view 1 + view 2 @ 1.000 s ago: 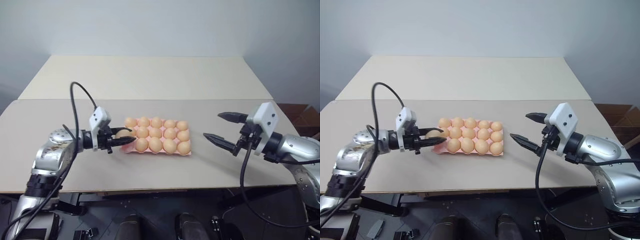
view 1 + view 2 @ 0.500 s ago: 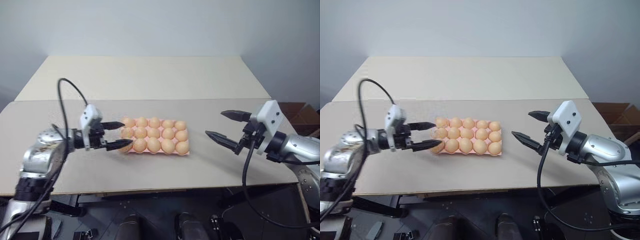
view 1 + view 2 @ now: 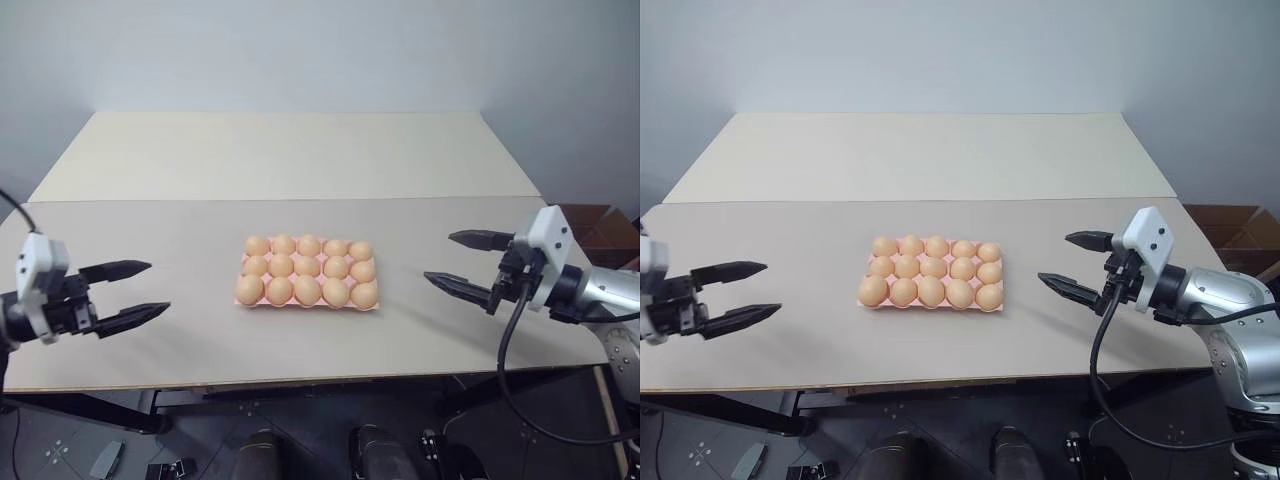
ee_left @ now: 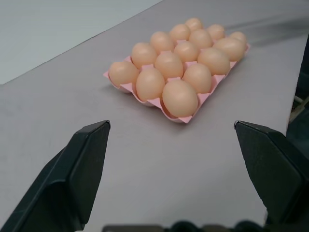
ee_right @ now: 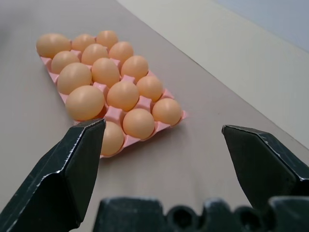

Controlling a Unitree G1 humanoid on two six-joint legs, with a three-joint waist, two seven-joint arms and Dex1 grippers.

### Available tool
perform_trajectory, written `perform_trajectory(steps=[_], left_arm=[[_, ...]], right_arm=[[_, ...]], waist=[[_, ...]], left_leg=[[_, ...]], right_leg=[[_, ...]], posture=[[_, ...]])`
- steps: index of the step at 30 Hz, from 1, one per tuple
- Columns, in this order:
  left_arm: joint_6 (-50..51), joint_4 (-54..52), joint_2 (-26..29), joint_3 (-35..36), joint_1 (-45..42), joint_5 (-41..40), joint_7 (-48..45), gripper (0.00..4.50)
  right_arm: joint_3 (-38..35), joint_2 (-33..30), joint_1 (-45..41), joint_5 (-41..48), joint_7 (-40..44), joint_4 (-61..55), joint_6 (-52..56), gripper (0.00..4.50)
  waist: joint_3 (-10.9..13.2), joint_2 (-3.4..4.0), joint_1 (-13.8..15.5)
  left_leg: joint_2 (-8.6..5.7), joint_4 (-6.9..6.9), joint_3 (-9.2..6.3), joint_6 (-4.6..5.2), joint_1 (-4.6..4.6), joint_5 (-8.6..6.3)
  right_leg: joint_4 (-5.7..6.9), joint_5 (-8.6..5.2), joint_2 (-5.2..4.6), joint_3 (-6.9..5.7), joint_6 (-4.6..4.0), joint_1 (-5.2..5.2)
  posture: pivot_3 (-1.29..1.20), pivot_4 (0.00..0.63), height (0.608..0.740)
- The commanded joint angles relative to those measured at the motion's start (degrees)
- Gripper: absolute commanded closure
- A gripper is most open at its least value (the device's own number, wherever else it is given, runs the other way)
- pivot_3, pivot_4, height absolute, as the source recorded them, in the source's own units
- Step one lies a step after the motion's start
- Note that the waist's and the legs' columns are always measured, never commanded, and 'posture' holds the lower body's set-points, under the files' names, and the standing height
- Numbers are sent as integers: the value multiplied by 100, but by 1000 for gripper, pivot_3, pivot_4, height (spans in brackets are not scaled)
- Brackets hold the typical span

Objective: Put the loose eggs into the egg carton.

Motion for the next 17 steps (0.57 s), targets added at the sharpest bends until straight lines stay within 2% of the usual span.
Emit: perform_trajectory(steps=[1,8,17], left_arm=[[-78,-320,-114,158,57,-177,150,13],[-11,-23,64,14,-437,-248,168,13],[120,-435,-156,-182,-498,-404,508,13]], right_arm=[[-188,-60,22,13,-32,-224,-103,0],[-181,-97,-127,115,-262,-604,56,0],[118,-67,-272,-74,-486,-543,155,0]], waist=[[1,1,33],[0,0,67],[0,0,35]], left_leg=[[0,0,0,0,1,0],[0,1,1,-1,2,0],[0,-1,4,0,1,0]], right_leg=[[2,-2,0,-1,-3,0],[2,-12,2,1,-13,0],[3,1,2,4,0,-2]], posture=[[0,150,740],[0,150,740],[0,150,740]])
